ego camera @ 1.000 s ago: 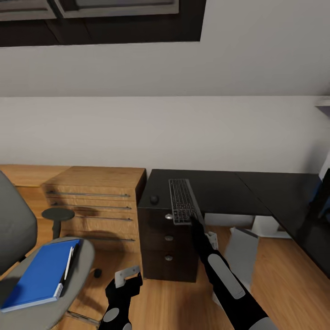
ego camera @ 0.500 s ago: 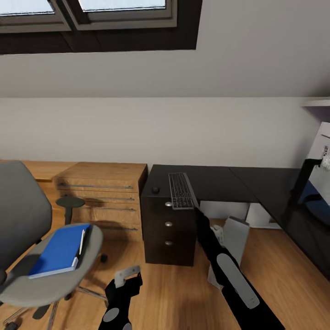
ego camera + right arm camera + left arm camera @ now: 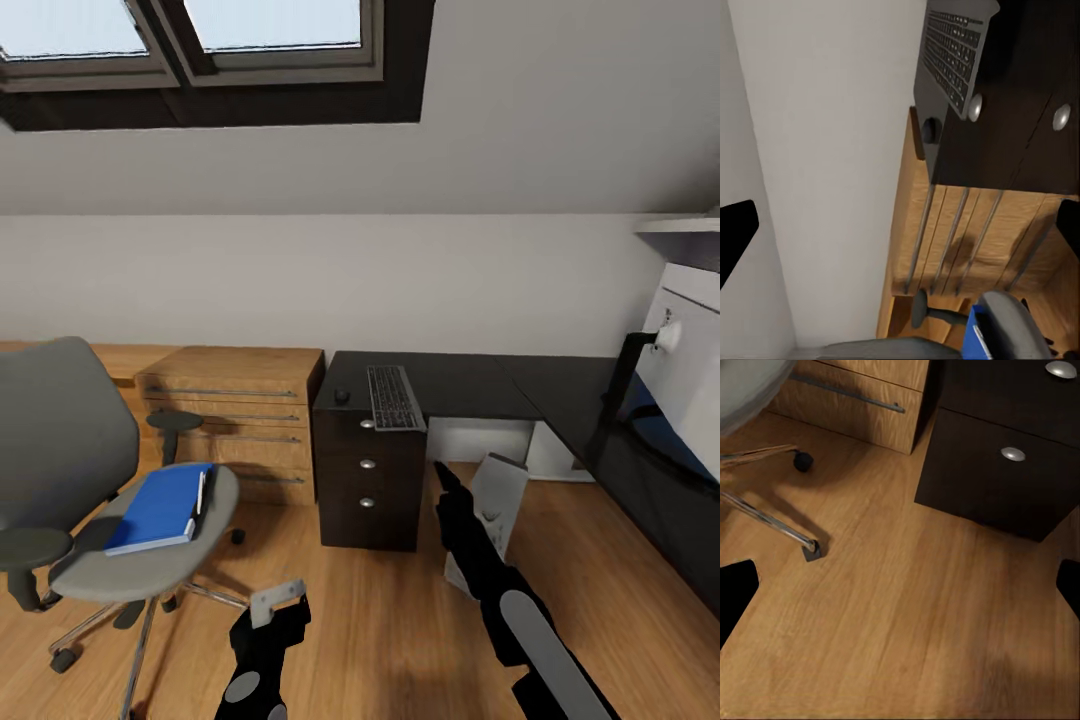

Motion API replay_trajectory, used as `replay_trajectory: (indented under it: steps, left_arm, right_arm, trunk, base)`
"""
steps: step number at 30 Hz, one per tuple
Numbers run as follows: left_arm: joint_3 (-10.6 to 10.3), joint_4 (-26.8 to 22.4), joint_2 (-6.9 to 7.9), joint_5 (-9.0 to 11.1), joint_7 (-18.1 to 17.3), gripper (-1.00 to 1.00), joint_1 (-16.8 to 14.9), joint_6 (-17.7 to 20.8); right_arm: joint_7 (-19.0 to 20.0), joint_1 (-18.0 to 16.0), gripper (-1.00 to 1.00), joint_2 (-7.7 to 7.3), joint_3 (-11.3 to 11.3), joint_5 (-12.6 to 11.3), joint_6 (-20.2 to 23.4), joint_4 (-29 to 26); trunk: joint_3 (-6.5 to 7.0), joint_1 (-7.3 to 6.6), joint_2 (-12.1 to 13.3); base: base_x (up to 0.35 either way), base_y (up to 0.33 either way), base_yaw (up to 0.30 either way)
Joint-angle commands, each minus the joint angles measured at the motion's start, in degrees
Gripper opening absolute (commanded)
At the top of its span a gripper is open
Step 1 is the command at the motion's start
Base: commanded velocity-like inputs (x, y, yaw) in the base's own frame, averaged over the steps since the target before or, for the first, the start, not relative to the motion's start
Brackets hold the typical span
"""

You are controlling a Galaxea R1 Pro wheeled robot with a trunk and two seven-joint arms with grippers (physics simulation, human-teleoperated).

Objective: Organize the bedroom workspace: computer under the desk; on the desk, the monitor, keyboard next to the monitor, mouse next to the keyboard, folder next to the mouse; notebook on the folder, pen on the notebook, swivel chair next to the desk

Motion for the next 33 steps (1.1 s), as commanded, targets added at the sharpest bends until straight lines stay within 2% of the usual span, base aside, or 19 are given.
replay_trajectory:
  steps: [1, 18, 24, 28, 33]
  left_arm:
    - [-0.1, 0.0, 0.02, 0.3, 0.4, 1.00, 0.0, 0.2]
    - [-0.1, 0.0, 0.02, 0.1, 0.8, 1.00, 0.0, 0.2]
    - [-0.1, 0.0, 0.02, 0.0, 0.8, 1.00, 0.0, 0.2]
    - [-0.1, 0.0, 0.02, 0.0, 0.8, 1.00, 0.0, 0.2]
    - [-0.2, 0.1, 0.02, 0.0, 0.8, 1.00, 0.0, 0.2]
  right_arm:
    - [-0.2, -0.1, 1.00, -0.10, 0.1, -0.5, -0.5, 0.0]
    - [-0.1, -0.1, 1.00, -0.18, -0.2, -0.4, -0.7, 0.0]
    - [-0.5, -0.1, 1.00, -2.36, -4.4, -0.4, -0.5, 0.0]
    - [-0.5, -0.1, 1.00, -3.55, -5.2, -0.4, -0.4, -0.1]
    - [-0.5, -0.1, 1.00, -3.90, -5.5, -0.4, -0.4, -0.2]
  trunk:
    - [-0.06, -0.04, 0.0]
    - [-0.06, -0.04, 0.0]
    - [-0.06, -0.04, 0.0]
    - [-0.06, -0.04, 0.0]
    - [-0.06, -0.04, 0.0]
  base:
    - [-0.336, -0.090, 0.000]
    - [-0.282, -0.201, -0.003]
    - [-0.129, -0.311, -0.199]
    - [-0.112, -0.318, -0.262]
    - [-0.103, -0.320, -0.266]
